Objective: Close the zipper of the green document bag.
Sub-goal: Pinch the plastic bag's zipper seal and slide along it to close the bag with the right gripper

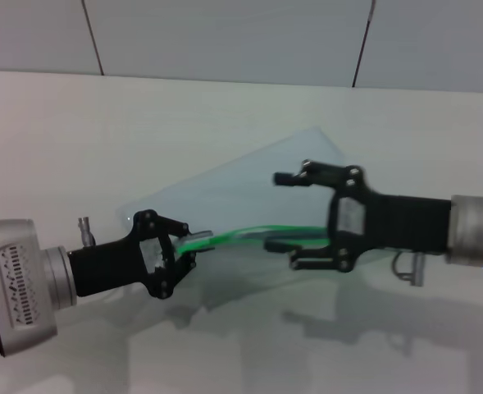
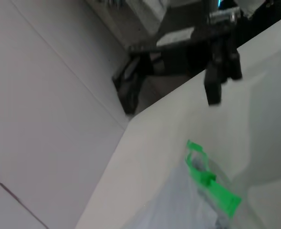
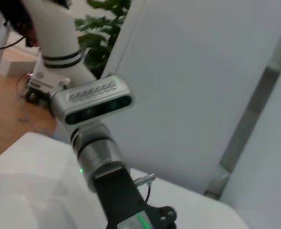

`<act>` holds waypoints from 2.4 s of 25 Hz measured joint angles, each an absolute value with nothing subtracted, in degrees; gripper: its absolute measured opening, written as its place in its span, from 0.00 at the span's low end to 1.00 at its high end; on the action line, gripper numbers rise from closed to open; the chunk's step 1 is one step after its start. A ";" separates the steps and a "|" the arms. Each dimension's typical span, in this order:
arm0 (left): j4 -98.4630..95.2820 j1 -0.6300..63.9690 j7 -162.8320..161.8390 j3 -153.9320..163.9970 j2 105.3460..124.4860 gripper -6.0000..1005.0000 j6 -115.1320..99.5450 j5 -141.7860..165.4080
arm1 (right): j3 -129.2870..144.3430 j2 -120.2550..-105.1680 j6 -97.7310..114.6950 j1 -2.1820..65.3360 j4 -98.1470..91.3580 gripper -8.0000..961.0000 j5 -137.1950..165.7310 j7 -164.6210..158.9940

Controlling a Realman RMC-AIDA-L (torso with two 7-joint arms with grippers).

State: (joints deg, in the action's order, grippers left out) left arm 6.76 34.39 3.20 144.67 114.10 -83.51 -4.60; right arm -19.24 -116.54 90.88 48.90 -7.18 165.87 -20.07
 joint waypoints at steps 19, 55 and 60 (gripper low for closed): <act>6.76 34.87 -2.02 146.00 113.37 0.06 -85.10 -2.60 | -14.28 -116.66 76.51 50.36 4.96 0.68 165.94 -16.91; 6.68 34.76 -2.73 145.99 113.29 0.06 -85.61 -0.70 | -14.49 -116.63 74.26 49.57 8.34 0.13 165.75 -9.93; 6.68 34.70 -2.73 145.99 113.29 0.06 -85.62 -0.70 | -14.33 -116.63 74.27 49.52 8.28 0.10 165.85 -9.92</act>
State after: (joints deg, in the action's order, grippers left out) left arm 6.68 34.70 -2.72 145.99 113.29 -85.62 -0.70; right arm -14.33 -116.63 74.27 49.52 8.28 165.85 -9.92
